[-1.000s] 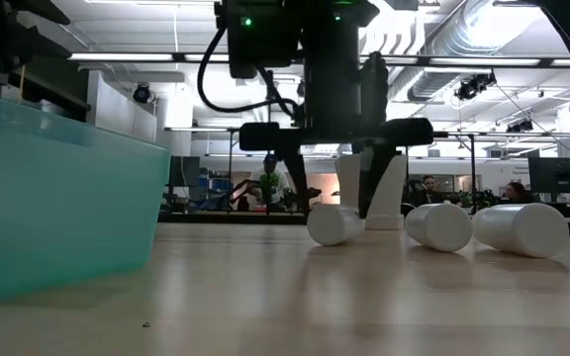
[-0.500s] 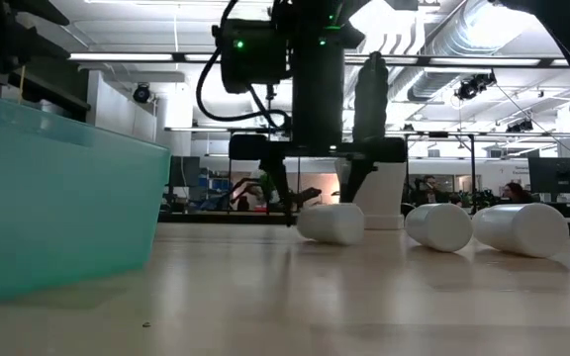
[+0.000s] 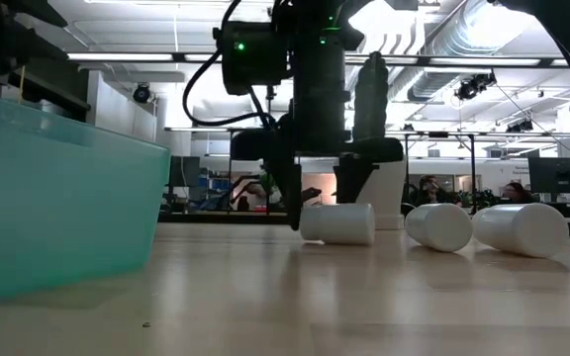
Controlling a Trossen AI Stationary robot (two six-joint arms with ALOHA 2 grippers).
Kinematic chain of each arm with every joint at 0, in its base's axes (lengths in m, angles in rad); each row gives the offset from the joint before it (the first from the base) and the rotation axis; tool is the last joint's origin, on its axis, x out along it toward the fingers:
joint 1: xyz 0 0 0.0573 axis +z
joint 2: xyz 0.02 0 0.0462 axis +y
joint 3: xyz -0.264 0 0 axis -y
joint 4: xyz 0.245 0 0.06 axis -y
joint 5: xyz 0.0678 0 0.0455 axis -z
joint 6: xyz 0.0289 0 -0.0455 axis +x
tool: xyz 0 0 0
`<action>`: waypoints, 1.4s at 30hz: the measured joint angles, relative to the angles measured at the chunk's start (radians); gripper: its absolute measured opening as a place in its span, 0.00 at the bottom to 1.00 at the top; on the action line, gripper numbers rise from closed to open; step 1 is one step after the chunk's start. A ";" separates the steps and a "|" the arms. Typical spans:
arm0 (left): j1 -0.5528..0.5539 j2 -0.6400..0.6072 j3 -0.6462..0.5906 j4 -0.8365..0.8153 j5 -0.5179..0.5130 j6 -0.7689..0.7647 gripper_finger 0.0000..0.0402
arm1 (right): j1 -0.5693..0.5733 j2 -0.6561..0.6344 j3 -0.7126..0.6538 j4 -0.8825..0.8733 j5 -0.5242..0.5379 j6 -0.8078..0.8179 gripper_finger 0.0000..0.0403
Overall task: Pick and place pill bottles into a basket
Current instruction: Put the white pill bottle into the green bin
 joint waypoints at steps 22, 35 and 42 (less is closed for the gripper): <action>0.000 0.000 0.000 0.000 0.001 -0.019 0.65 | -0.035 -0.001 0.001 0.230 -0.287 -0.561 0.63; 0.000 0.000 0.000 -0.016 0.001 -0.046 0.65 | -0.039 -0.001 0.001 0.117 -0.298 -1.040 0.64; 0.000 0.000 0.000 -0.020 0.002 -0.094 0.65 | -0.054 -0.001 0.001 0.065 -0.324 -1.180 0.64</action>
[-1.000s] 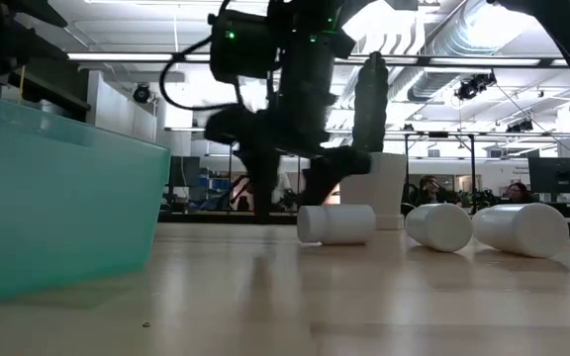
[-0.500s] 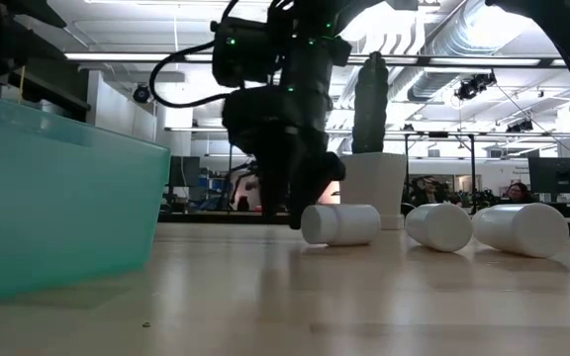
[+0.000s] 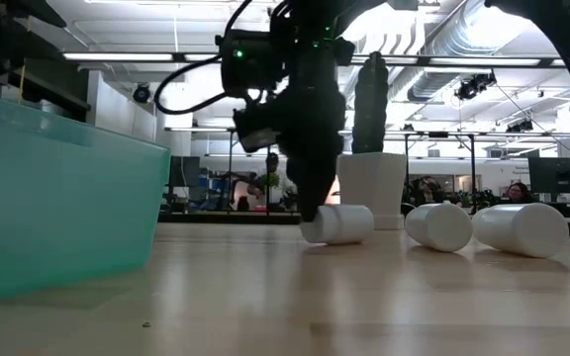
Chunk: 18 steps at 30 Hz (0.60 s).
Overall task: Pick and place pill bottles into a basket
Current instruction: Put the white pill bottle into the green bin
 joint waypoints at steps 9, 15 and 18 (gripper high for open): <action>0.000 0.000 0.000 -0.004 -0.062 -0.017 0.65 | -0.006 0.000 0.000 -0.025 -0.011 -0.140 0.64; 0.000 0.000 0.000 -0.005 -0.091 -0.035 0.65 | -0.008 0.000 0.040 0.106 -0.007 -0.178 0.64; 0.000 0.000 0.000 -0.006 -0.092 -0.042 0.65 | -0.007 0.000 0.103 0.106 0.043 -0.274 0.64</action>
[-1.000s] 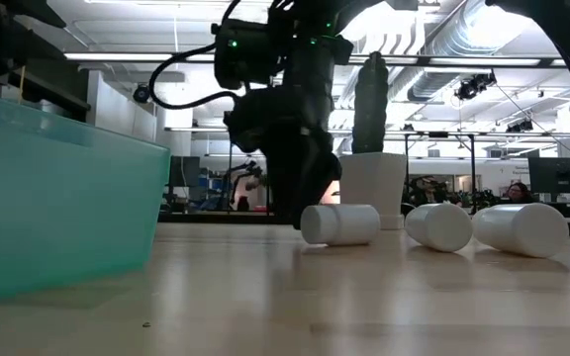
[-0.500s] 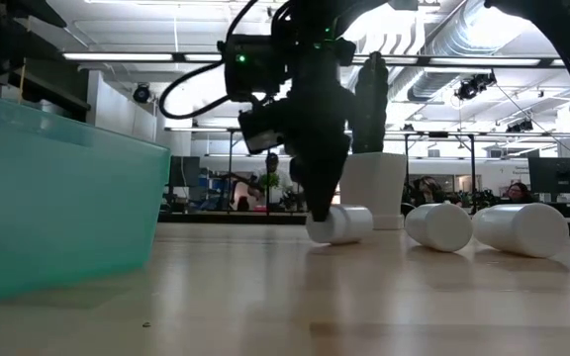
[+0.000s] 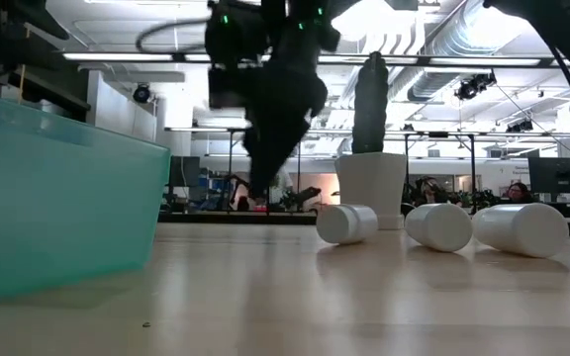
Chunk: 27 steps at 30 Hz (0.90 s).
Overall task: Pick and place pill bottles into a basket
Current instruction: Put the white pill bottle into the green bin
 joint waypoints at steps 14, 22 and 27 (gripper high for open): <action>0.000 0.000 0.000 -0.038 0.000 -0.007 0.65 | 0.110 -0.001 0.259 -0.496 0.373 -0.287 0.64; 0.000 0.000 0.000 -0.044 0.000 -0.007 0.65 | 0.181 0.000 0.205 -0.531 0.414 -0.316 0.64; 0.000 0.000 0.000 -0.057 0.000 -0.007 0.65 | 0.200 0.000 0.094 -0.529 0.401 -0.318 0.64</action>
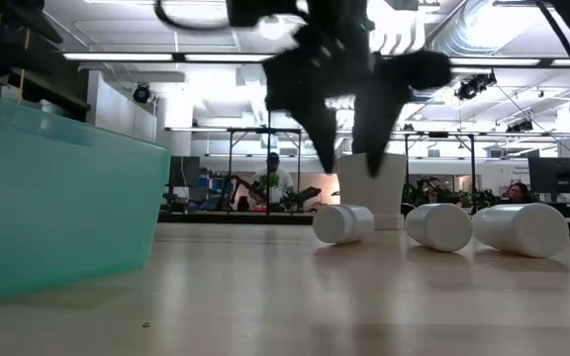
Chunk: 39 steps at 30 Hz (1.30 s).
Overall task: Pick and place pill bottles into a basket
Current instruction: Put the white pill bottle into the green bin
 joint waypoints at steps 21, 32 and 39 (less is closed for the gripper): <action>0.000 0.000 0.000 -0.021 -0.005 0.024 0.65 | 0.004 0.000 -0.198 0.195 -0.001 -0.056 0.64; 0.000 0.000 0.000 -0.021 -0.006 0.001 0.65 | -0.010 0.000 -0.197 0.253 0.020 -0.036 0.64; 0.000 0.000 0.000 -0.021 -0.006 0.000 0.65 | -0.064 0.000 -0.180 0.122 0.052 0.323 0.64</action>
